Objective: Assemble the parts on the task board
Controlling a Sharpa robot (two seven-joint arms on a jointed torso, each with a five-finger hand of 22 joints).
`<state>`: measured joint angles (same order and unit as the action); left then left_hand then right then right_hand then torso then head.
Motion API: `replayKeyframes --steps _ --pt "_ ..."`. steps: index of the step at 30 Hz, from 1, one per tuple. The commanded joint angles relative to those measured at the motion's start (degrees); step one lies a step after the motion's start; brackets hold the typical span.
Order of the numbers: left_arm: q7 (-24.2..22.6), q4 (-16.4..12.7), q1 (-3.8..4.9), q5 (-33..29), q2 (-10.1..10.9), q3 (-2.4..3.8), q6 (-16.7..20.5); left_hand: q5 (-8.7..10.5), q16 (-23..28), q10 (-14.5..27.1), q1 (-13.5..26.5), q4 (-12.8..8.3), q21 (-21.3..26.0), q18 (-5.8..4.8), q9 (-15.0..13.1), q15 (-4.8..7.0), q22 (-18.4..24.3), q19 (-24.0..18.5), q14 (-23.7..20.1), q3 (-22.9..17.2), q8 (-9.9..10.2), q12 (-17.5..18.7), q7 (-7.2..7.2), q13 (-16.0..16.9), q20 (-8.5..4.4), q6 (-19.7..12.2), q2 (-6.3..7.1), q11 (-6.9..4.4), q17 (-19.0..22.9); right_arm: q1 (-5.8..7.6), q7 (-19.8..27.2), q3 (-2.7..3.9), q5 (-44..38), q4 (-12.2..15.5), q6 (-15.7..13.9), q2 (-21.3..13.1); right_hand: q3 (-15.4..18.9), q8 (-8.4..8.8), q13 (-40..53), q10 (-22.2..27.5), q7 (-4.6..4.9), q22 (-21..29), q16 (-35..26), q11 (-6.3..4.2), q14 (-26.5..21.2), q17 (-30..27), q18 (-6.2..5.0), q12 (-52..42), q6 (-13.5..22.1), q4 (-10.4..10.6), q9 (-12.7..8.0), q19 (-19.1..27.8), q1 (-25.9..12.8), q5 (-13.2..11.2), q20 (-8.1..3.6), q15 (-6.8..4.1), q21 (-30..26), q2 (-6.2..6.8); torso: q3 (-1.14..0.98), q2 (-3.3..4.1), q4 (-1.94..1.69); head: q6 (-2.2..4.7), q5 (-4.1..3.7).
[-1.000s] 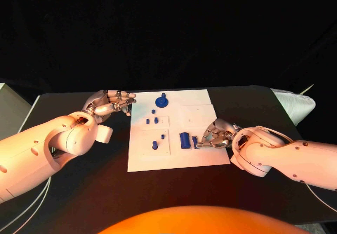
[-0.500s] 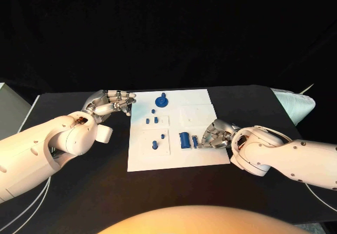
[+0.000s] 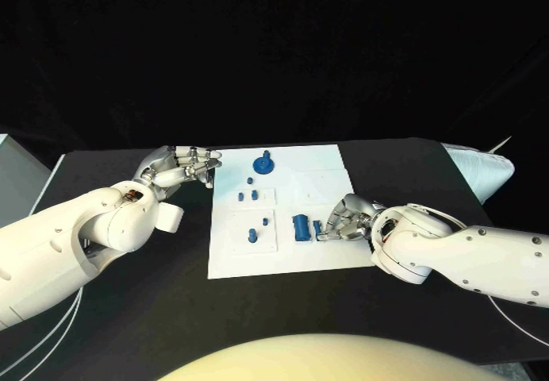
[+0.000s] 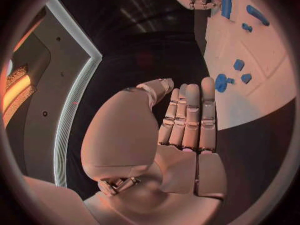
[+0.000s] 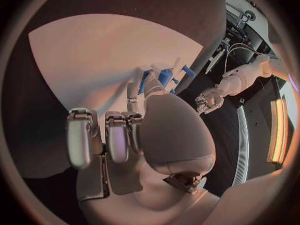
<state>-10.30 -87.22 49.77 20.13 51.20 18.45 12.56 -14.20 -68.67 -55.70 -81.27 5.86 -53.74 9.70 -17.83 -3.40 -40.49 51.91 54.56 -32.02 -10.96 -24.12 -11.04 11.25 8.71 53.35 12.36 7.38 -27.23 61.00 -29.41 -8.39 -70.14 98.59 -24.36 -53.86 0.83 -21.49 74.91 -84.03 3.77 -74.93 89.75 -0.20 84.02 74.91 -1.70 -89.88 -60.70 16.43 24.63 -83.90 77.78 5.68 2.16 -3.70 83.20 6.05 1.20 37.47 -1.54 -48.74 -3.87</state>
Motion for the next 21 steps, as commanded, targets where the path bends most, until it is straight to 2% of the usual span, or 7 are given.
replayKeyframes --steps 1,8,14,21 --pt "-0.35 -0.14 0.00 -0.29 0.00 0.04 -0.82 -0.08 0.11 0.37 -0.15 0.35 0.26 0.89 0.08 0.13 0.05 0.56 -0.23 0.14 -0.20 -0.28 0.11 -0.06 0.00 0.08 -0.50 -0.13 0.06 -0.04 -0.68 0.01 -0.70 -0.45 2.11 0.24 -0.83 0.18 15.09 -5.97 0.00 -11.88 0.25 -0.27 5.98 15.09 0.29 -0.12 -0.01 -0.02 -0.17 -4.55 1.41 0.60 -0.34 -0.46 0.19 0.28 0.04 -0.01 -0.04 -0.11 -0.02" --pt "-0.35 -0.16 0.00 -0.29 0.05 0.04 -0.81 -0.08 0.11 0.37 -0.15 0.35 0.26 0.89 0.08 0.13 0.05 0.56 -0.23 0.14 -0.20 -0.28 0.11 -0.06 0.00 0.08 -0.50 -0.13 0.06 -0.08 -0.70 0.01 -0.68 -0.97 2.69 0.48 -1.41 0.23 15.09 -5.97 -0.01 -11.82 0.25 -0.28 5.98 15.09 0.26 -0.12 -0.06 0.03 -0.27 -4.51 2.01 0.27 -0.36 -0.48 0.04 0.63 0.02 -0.05 0.02 -0.15 0.01" --pt "-0.34 -0.17 0.00 -0.29 0.06 0.04 -0.82 -0.08 0.11 0.37 -0.15 0.35 0.26 0.89 0.08 0.13 0.05 0.56 -0.23 0.14 -0.20 -0.28 0.11 -0.06 0.00 0.08 -0.50 -0.13 0.06 -0.13 -0.27 0.01 -0.54 -0.99 2.05 0.60 -1.53 0.25 15.09 -5.97 0.04 -11.82 0.25 -0.26 5.98 15.09 0.26 -0.12 -0.07 0.11 -0.30 -4.51 2.02 0.13 -0.36 -0.48 0.04 0.77 -0.01 -0.04 0.04 -0.11 -0.02" --pt "-0.40 -0.11 0.00 -0.29 -0.01 0.04 -0.81 -0.08 0.11 0.37 -0.15 0.35 0.26 0.89 0.08 0.13 0.05 0.56 -0.23 0.14 -0.20 -0.28 0.11 -0.06 0.00 0.08 -0.50 -0.13 0.06 -0.15 3.00 0.02 1.90 -0.34 -2.16 -0.11 -1.85 0.84 15.09 -5.97 0.54 -11.41 0.25 0.15 5.98 15.09 0.07 -0.12 0.60 0.37 -0.71 -4.30 -0.38 0.61 -0.22 -0.19 -0.91 1.87 -0.02 -0.03 0.07 0.01 -0.04"
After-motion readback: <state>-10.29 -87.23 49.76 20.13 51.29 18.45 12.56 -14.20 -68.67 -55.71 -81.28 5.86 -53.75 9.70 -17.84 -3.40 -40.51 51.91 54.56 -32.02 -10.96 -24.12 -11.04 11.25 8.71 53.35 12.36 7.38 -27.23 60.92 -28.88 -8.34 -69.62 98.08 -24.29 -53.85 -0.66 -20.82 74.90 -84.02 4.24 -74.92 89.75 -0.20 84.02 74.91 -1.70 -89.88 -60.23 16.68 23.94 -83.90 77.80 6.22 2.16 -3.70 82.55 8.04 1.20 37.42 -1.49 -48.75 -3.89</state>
